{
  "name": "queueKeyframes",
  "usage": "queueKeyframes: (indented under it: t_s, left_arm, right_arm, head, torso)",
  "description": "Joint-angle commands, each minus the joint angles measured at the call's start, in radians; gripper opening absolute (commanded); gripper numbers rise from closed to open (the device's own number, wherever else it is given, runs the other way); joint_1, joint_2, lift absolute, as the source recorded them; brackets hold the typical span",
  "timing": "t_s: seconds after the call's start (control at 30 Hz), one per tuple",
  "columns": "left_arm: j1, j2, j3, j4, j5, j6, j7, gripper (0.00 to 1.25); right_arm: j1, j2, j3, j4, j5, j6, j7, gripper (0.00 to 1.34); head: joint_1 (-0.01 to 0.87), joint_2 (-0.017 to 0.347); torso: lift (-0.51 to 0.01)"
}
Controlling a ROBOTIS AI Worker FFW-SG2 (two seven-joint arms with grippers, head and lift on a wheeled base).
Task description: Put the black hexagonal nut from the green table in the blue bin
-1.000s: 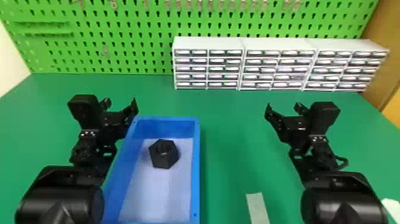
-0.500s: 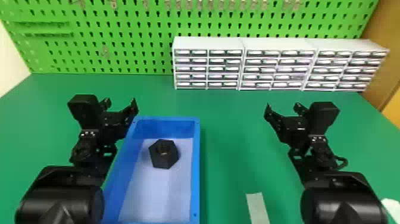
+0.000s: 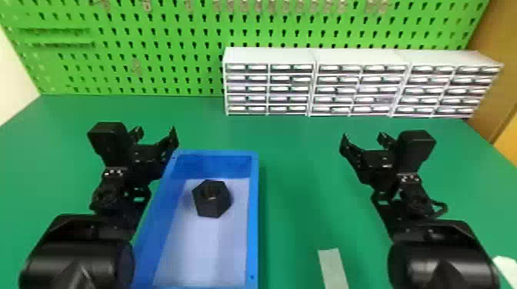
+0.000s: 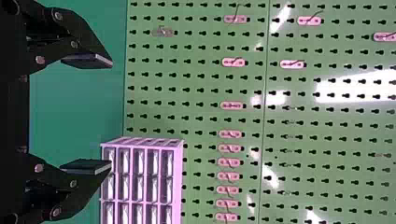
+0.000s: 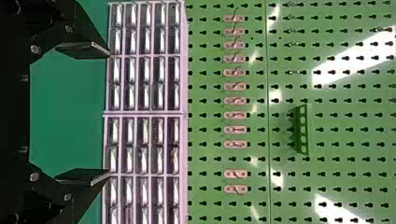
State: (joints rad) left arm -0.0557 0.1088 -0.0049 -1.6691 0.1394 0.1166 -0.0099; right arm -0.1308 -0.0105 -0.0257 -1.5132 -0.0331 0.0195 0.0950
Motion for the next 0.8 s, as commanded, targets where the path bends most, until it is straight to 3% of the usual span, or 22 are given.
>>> queueKeyframes:
  t_s: [0.0, 0.77]
  left_arm:
    - [-0.003, 0.0, -0.003, 0.0, -0.001, 0.0, -0.001, 0.76]
    - [-0.001, -0.001, -0.001, 0.0, -0.003, 0.005, 0.001, 0.76]
  right_arm:
    - [-0.001, 0.0, 0.0, 0.001, 0.001, 0.0, 0.0, 0.97]
    - [0.0, 0.003, -0.01, 0.002, -0.001, 0.007, 0.0, 0.97]
  head:
    - [0.686, 0.051]
    - [0.686, 0.051]
  torso:
    - [-0.096]
    - [-0.096]
